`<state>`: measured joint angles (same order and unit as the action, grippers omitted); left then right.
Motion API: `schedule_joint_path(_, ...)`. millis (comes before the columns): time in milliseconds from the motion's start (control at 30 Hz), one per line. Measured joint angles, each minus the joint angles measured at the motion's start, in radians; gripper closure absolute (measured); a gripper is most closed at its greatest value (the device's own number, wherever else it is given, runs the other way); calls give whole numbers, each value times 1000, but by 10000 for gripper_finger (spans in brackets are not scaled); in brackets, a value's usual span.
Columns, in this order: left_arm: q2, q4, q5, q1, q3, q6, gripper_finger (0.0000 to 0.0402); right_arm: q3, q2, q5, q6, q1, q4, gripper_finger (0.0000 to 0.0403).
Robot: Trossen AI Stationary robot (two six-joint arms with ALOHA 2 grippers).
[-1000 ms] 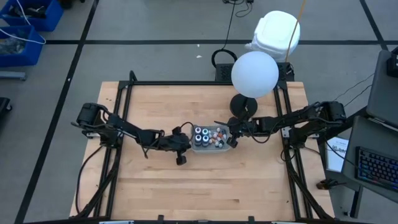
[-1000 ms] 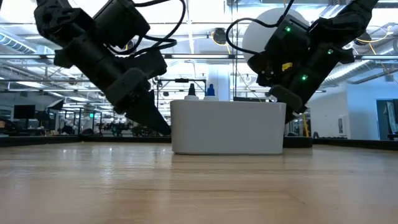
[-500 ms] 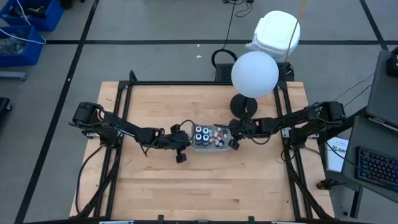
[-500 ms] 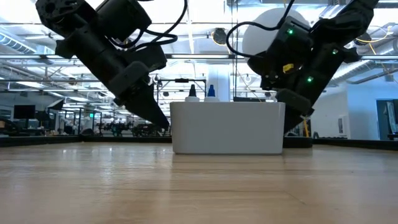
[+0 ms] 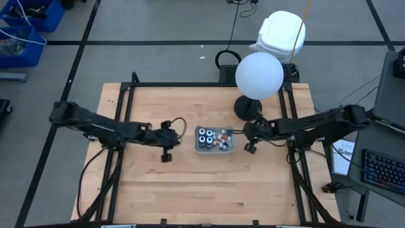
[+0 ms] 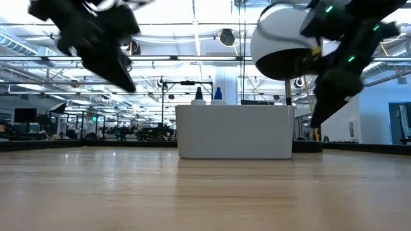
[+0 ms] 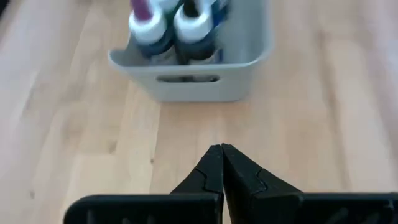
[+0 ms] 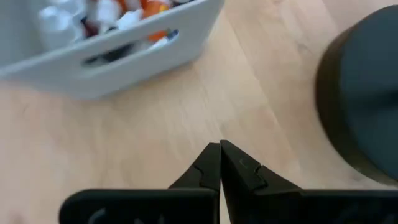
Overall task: Pick & Place food coloring
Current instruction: Return to Home Position
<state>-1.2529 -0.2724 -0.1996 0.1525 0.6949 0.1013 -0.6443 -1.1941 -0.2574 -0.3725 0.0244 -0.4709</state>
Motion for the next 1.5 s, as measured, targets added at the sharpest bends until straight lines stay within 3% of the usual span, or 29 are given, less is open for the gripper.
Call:
schedule_joint_path(100, 142, -112, 45, 8, 0, -71, 398, 0, 130, 1, 39, 30, -86, 403)
schedule_joint_path(233, 356, -132, 95, 42, -1, -137, 397, 0, 311, -1, 92, 89, -117, 403)
schedule_joint_path(500, 701, -165, 18, 145, -1, -177, 399, 1, 589, 0, 124, 216, -98, 403)
schedule_joint_path(733, 786, -177, 36, 195, -45, -296, 399, 1, 757, 12, 212, 286, -86, 403)
schedule_joint_path(1000, 818, 56, 95, 193, -253, -428, 400, 94, 945, 88, 292, 299, 14, 403)
schedule_joint_path(1200, 890, 219, 144, 144, -373, -460, 400, 223, 1066, 102, 295, 298, 95, 403)
schedule_joint_path(1500, 1076, 232, 142, 69, -465, -412, 400, 289, 1188, 66, 255, 298, 138, 403)
